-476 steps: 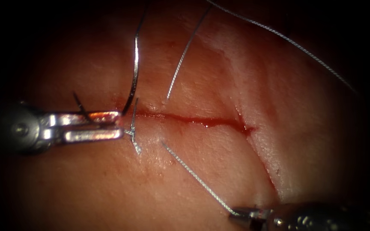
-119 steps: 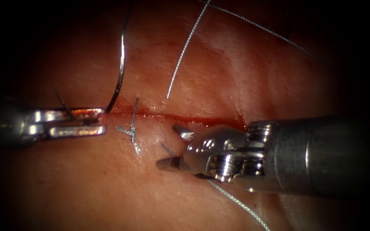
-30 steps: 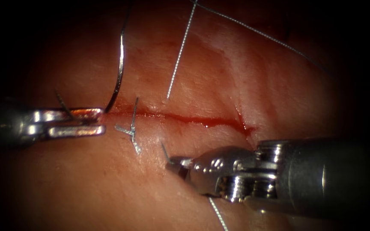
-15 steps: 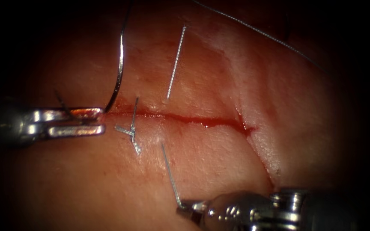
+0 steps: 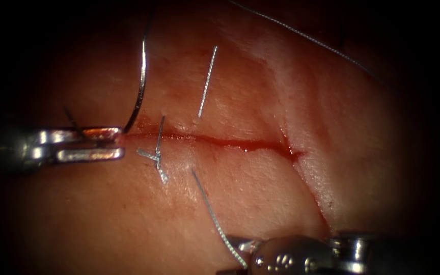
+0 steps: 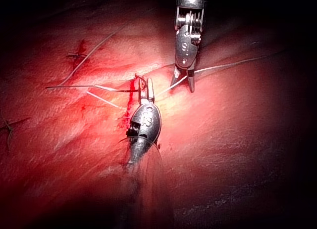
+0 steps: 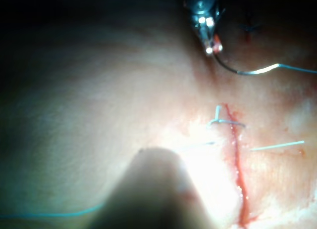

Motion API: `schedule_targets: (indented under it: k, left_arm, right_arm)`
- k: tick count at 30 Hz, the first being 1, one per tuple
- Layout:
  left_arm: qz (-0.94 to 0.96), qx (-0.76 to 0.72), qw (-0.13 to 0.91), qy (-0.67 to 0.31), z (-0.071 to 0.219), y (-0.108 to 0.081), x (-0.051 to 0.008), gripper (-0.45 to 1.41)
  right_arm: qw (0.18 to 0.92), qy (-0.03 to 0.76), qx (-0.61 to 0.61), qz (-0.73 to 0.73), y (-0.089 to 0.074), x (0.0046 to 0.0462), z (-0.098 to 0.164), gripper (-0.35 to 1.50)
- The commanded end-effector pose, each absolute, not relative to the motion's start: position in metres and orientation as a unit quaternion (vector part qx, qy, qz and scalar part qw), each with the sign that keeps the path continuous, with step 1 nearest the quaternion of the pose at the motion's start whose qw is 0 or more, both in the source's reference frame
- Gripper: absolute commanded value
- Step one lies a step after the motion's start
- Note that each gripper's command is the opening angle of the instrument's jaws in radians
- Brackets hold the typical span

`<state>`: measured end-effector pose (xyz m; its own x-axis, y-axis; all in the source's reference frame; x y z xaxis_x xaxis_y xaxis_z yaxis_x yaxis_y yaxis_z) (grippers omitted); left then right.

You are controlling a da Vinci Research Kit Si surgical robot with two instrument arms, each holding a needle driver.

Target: Wound Closure

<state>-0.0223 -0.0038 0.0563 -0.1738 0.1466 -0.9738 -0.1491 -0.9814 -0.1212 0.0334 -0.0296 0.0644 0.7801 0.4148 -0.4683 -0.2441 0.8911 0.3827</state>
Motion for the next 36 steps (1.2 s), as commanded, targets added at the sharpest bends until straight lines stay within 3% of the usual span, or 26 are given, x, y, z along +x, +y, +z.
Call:
schedule_targets:
  k: [1,4,19,20,21,24,29,36]
  left_arm:
    - [0.767,-0.634,0.097,0.005,0.058,-0.004,-0.0225,-0.45]
    - [0.772,-0.627,0.102,0.013,0.059,-0.004,-0.0215,-0.45]
    - [0.817,-0.547,0.185,0.012,0.071,-0.002,-0.0155,-0.45]
    - [0.816,-0.547,0.187,0.01,0.071,-0.002,-0.0154,-0.35]
    - [0.814,-0.545,0.2,0.004,0.071,-0.002,-0.0153,0.09]
    - [0.802,-0.541,0.251,-0.031,0.071,-0.001,-0.0151,0.98]
    - [0.797,-0.522,0.302,-0.024,0.071,-0.001,-0.0141,1.18]
    - [0.798,-0.498,0.338,0.002,0.069,0.0,-0.0106,1.16]
  right_arm:
    - [0.927,0.297,0.138,0.184,-0.03,0.0341,0.065,1.31]
    - [0.925,0.304,0.121,0.191,-0.03,0.0338,0.065,1.4]
    - [0.924,0.307,0.102,0.204,-0.029,0.0337,0.064,1.36]
    - [0.924,0.306,0.102,0.204,-0.029,0.0338,0.064,1.36]
    - [0.924,0.306,0.102,0.204,-0.029,0.0338,0.064,1.36]
    - [0.924,0.308,0.102,0.204,-0.029,0.0339,0.064,1.36]
    - [0.923,0.309,0.101,0.205,-0.029,0.0339,0.064,1.36]
    - [0.923,0.309,0.101,0.204,-0.029,0.0338,0.064,1.36]
